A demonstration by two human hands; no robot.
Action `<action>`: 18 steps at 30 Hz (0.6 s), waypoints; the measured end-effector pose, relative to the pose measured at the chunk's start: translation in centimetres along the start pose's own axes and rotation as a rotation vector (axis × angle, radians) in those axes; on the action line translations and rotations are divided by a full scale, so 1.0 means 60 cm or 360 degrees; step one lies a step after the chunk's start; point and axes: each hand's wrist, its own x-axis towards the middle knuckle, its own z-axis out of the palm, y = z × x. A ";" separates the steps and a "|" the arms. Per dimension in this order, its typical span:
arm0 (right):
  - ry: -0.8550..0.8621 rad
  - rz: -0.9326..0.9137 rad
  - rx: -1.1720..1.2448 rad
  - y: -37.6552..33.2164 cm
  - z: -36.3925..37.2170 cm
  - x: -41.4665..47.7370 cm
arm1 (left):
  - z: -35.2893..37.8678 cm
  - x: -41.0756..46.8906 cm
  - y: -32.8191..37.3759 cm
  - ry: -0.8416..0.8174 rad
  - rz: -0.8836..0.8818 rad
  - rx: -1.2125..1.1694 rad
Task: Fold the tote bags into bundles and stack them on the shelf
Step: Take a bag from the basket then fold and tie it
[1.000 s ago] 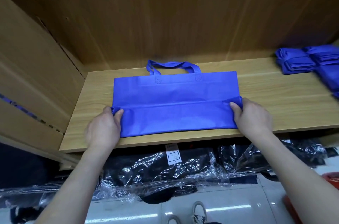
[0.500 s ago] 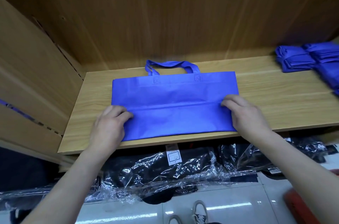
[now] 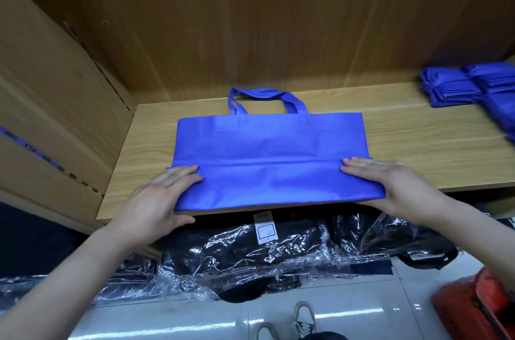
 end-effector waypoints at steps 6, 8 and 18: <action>0.0034 0.0415 0.0790 -0.009 -0.018 -0.018 | -0.029 -0.022 -0.003 0.0073 -0.0303 -0.0630; 0.0142 0.0480 0.0901 -0.015 -0.021 -0.013 | -0.033 -0.018 -0.003 0.0097 -0.0546 -0.0946; 0.0689 0.0997 0.0307 -0.057 0.023 0.029 | 0.012 0.018 0.051 0.0611 -0.0980 -0.0573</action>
